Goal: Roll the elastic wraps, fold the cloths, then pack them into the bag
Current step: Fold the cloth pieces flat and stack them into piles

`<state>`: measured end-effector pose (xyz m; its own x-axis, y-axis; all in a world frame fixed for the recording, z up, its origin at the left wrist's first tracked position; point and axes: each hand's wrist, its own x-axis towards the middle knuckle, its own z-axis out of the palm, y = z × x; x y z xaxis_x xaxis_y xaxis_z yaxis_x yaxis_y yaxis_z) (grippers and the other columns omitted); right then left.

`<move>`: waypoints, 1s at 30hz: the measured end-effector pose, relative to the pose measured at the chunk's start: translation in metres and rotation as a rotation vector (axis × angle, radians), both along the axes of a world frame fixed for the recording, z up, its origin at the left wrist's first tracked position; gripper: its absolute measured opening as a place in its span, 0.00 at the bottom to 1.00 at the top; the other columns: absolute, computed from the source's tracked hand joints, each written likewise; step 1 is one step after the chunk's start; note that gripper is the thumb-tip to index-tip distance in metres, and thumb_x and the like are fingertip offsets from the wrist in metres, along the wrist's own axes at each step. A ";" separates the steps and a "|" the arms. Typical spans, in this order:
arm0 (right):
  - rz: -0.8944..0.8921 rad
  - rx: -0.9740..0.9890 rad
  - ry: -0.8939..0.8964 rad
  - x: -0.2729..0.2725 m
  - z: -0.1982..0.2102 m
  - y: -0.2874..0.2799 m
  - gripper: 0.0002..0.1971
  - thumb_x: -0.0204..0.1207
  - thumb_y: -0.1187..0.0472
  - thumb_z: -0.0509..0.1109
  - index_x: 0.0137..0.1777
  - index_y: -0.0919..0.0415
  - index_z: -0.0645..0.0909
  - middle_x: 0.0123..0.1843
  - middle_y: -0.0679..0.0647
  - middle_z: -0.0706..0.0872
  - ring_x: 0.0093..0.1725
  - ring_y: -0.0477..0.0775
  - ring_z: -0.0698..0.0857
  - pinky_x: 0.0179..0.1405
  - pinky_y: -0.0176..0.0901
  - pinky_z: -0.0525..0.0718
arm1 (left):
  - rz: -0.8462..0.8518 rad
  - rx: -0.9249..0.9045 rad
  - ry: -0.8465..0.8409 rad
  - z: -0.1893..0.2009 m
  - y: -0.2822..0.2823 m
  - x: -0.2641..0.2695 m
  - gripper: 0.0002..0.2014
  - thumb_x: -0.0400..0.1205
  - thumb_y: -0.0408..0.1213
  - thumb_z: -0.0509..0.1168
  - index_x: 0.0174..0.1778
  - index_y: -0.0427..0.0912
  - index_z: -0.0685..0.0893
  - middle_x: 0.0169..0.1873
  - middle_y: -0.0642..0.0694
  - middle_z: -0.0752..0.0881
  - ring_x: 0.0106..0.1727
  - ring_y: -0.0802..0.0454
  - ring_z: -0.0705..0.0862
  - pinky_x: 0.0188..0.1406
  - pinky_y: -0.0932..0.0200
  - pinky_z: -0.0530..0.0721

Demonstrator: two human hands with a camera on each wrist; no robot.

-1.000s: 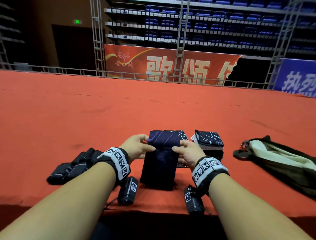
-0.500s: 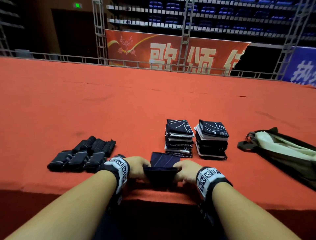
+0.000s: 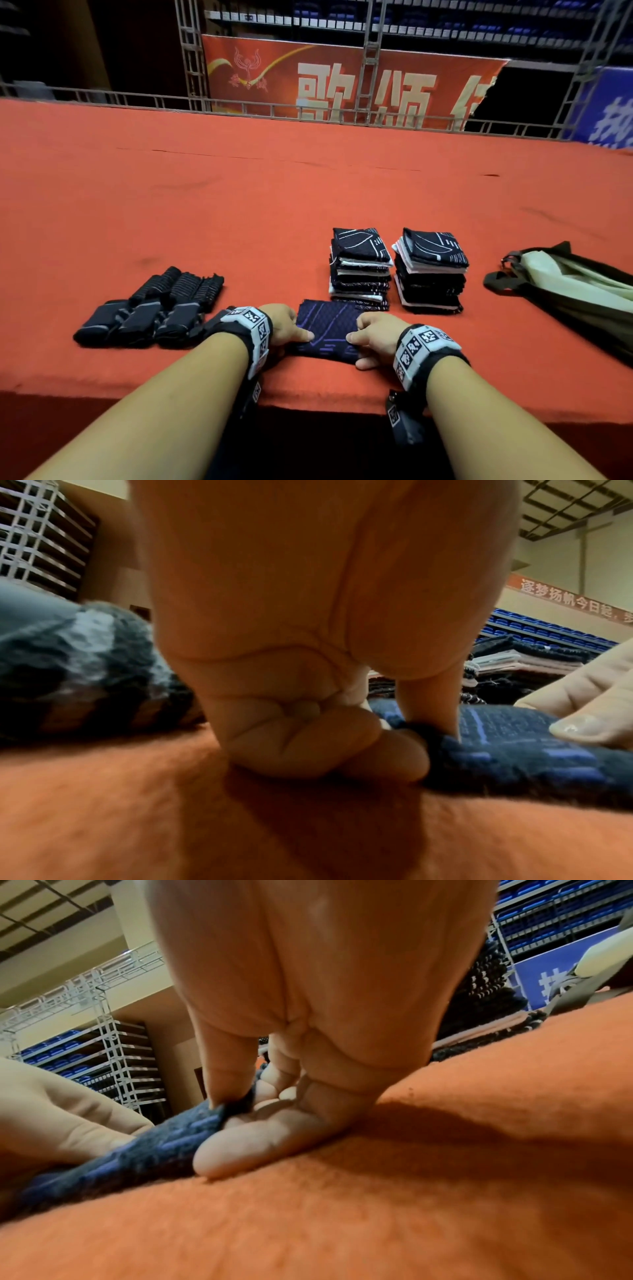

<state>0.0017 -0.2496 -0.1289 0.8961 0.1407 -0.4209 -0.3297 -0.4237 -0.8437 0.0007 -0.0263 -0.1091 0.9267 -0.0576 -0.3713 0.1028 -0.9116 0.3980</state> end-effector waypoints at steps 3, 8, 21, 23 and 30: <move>-0.020 0.031 0.039 0.001 0.001 -0.001 0.16 0.79 0.70 0.73 0.38 0.56 0.69 0.38 0.59 0.78 0.27 0.52 0.82 0.28 0.51 0.89 | 0.018 0.006 0.020 -0.002 -0.005 0.006 0.21 0.79 0.62 0.72 0.42 0.45 0.81 0.28 0.48 0.84 0.29 0.50 0.80 0.25 0.64 0.72; -0.044 0.055 0.046 -0.002 0.000 -0.003 0.14 0.76 0.72 0.73 0.41 0.57 0.71 0.39 0.61 0.79 0.26 0.53 0.84 0.29 0.52 0.91 | -0.025 0.148 -0.042 0.002 -0.014 0.013 0.25 0.79 0.64 0.70 0.50 0.41 0.83 0.44 0.44 0.89 0.45 0.43 0.87 0.40 0.57 0.78; -0.020 -0.068 0.010 -0.004 0.015 -0.001 0.12 0.72 0.73 0.74 0.44 0.63 0.72 0.26 0.64 0.83 0.26 0.63 0.87 0.35 0.62 0.92 | -0.279 0.395 -0.137 -0.026 -0.050 -0.004 0.31 0.89 0.64 0.43 0.88 0.64 0.42 0.90 0.52 0.41 0.89 0.41 0.39 0.85 0.35 0.47; 0.002 -0.147 -0.072 0.001 0.016 -0.003 0.20 0.70 0.71 0.77 0.50 0.58 0.68 0.31 0.62 0.84 0.26 0.62 0.86 0.29 0.55 0.89 | -0.263 0.405 -0.078 -0.029 -0.051 -0.002 0.31 0.89 0.65 0.41 0.87 0.66 0.38 0.89 0.54 0.36 0.89 0.41 0.34 0.85 0.33 0.39; 0.372 -0.536 -0.306 0.011 0.017 -0.012 0.49 0.67 0.43 0.83 0.86 0.48 0.62 0.75 0.49 0.80 0.70 0.48 0.81 0.64 0.32 0.74 | -0.234 0.383 -0.011 -0.029 -0.051 0.003 0.32 0.87 0.68 0.42 0.86 0.71 0.37 0.88 0.57 0.33 0.89 0.40 0.35 0.84 0.31 0.38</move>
